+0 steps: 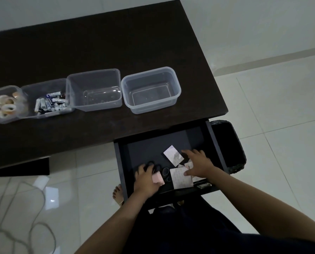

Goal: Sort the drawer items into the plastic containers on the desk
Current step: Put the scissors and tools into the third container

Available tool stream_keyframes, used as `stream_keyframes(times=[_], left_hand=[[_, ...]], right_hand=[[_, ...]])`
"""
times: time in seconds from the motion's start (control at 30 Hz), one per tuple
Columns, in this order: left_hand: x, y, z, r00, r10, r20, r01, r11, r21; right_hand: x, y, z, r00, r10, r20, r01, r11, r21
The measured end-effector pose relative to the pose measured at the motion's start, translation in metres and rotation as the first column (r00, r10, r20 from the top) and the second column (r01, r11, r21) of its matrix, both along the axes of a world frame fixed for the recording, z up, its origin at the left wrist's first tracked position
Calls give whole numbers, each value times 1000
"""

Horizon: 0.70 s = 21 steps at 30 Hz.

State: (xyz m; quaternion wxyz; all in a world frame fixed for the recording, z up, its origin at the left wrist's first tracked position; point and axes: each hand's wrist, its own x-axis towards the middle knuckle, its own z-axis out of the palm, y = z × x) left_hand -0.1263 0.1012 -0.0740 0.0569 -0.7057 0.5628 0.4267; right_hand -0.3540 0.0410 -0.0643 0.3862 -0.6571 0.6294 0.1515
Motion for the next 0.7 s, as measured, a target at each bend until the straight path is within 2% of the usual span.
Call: stream_keyframes(times=[0.13,0.27,0.43,0.57,0.7], left_hand=[[3,9,0,994,-57,91,49,995,83],[5,0,-2,988,-87,125,75,993,96],[16,-10,0,998,-66,21,65,997,50],[25,-12,2,998,30,-62,-29,999,22],[28,-15,0,981,129,-148,-124,991,42]], right_hand=[[-3,3,0,1000,-26,-13,25,1000,-14],[8,20,5,990,53,-133,-74,984,-159],[23,34,5,985,135,-111,-150,977,-149],[29,31,2,983,169,-69,-179,968,-177],[45,24,-1,959,280,-37,-281,938,-204]])
